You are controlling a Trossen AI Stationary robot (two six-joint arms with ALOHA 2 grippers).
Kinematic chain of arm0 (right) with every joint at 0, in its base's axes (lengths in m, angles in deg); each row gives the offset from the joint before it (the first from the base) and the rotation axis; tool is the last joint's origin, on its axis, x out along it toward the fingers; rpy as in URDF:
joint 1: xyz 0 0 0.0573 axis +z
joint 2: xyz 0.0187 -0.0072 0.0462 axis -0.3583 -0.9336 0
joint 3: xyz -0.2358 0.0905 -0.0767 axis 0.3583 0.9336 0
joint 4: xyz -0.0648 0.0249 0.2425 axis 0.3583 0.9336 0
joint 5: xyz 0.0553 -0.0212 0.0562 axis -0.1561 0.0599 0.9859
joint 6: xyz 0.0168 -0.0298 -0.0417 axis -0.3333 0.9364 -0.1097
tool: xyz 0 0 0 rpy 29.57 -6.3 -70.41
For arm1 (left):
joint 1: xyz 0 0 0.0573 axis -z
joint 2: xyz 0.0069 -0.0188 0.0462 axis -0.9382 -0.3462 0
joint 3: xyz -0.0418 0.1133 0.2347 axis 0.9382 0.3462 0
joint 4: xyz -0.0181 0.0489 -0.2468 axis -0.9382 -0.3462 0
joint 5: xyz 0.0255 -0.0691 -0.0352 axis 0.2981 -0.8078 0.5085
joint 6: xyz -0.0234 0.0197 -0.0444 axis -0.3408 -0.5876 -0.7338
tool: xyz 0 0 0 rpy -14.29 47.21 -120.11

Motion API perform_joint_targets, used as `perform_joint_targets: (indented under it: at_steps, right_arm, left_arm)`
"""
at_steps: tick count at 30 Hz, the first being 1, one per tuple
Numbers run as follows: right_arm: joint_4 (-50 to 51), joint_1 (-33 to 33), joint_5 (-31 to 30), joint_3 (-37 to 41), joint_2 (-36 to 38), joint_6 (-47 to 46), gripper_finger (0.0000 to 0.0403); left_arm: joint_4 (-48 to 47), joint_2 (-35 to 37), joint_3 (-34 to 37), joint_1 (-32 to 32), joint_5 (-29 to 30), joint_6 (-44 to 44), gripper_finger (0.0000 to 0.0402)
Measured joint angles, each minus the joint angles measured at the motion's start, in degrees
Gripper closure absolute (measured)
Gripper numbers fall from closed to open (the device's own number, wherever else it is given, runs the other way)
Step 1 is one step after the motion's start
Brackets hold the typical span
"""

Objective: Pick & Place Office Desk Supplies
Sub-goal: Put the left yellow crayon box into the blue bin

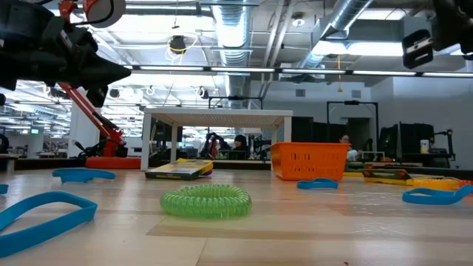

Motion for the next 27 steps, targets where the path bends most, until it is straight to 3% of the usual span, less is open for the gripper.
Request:
perform_joint_targets:
  at_steps: [5, 9, 18, 23, 27]
  right_arm:
    - [0.17, -0.02, -3.41, 0.02, 0.04, 6.82, 0.0342]
    - [0.28, -0.50, -5.68, 0.02, 0.00, 3.22, 0.0342]
    - [5.54, -0.66, -4.42, 0.02, 0.00, -6.09, 0.0342]
    - [8.13, -0.66, -5.81, 0.02, 0.00, -6.24, 0.0342]
    - [9.83, -0.97, -9.56, 0.02, 0.00, -6.18, 0.0342]
  left_arm:
    - [4.69, 0.02, 0.01, 0.00, 0.38, -9.31, 0.0402]
    - [7.77, 0.02, 0.01, 0.09, 0.34, -17.05, 0.0402]
    - [17.13, 0.02, 0.01, 4.85, -1.08, -16.80, 0.0402]
    - [17.02, -0.09, -0.01, 7.62, 4.37, -14.98, 0.0402]
    - [18.89, -3.46, -0.01, 11.70, 5.06, -16.23, 0.0402]
